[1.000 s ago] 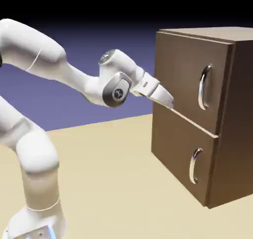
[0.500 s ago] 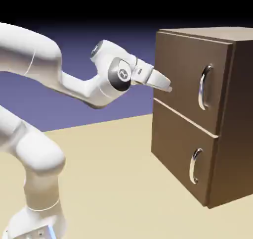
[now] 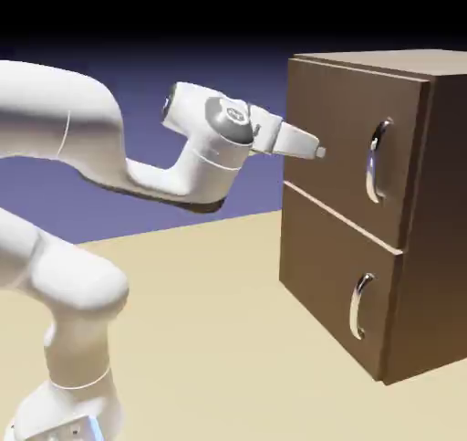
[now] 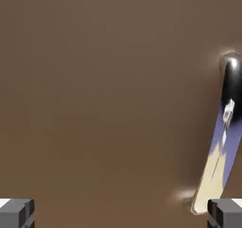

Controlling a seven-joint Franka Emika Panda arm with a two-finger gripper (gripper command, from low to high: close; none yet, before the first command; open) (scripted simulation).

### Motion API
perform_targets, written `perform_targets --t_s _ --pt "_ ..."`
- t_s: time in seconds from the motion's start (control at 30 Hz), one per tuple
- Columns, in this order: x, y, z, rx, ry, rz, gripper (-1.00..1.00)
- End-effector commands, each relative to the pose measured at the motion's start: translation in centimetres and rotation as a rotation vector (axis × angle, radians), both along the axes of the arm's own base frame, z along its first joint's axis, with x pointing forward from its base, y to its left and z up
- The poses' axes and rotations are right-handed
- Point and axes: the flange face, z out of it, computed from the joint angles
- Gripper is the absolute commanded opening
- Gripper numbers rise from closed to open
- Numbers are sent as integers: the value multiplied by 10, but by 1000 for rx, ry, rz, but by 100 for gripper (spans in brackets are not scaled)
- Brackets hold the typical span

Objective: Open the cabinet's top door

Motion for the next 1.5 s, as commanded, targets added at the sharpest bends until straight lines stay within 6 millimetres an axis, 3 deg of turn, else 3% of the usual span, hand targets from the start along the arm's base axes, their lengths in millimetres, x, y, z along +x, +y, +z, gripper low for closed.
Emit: perform_targets --t_s 0.0,0.4,0.87,1.03,1.07,1.13,1.47 --pt "0 -3 -1 2 -13 -1 100" --pt "14 -39 -18 46 -174 -7 100" --pt "45 -81 -58 115 -333 27 100" --pt "95 -78 -58 115 -333 27 100" --pt "95 -78 -58 115 -333 27 -100" --pt "89 -76 -57 112 -334 12 -100" --pt "21 -47 -58 82 -343 -161 -100"
